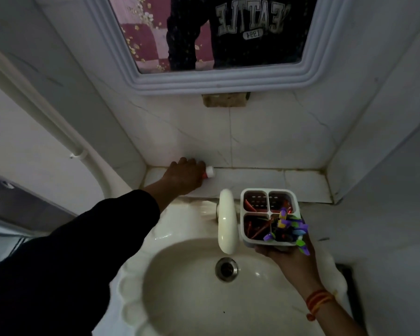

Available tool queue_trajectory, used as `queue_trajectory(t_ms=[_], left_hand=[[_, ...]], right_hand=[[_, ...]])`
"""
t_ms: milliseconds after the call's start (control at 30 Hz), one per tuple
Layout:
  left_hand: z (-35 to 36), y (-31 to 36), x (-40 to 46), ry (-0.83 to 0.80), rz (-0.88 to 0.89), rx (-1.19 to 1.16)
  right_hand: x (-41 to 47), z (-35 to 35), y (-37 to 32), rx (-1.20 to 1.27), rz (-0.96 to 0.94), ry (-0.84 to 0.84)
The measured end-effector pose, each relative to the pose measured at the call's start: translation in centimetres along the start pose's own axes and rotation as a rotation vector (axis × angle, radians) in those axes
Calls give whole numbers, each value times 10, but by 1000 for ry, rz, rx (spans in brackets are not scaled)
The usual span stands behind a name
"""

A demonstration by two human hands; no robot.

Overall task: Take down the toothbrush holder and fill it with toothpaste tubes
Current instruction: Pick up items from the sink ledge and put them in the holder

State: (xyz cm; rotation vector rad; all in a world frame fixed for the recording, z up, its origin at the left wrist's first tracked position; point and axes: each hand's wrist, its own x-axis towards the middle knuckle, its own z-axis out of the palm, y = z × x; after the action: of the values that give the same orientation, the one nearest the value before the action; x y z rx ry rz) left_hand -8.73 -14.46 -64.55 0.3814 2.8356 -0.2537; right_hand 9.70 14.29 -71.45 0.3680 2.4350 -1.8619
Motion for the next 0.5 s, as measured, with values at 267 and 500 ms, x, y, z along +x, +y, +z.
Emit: queue_trajectory(t_ms=[267, 500], left_hand=[[-130, 54, -30, -192, 187, -411], [-159, 117, -29, -418, 307, -106]], right_hand=[[-10, 3, -21, 234, 35, -37], [-7, 7, -1, 165, 176, -120]])
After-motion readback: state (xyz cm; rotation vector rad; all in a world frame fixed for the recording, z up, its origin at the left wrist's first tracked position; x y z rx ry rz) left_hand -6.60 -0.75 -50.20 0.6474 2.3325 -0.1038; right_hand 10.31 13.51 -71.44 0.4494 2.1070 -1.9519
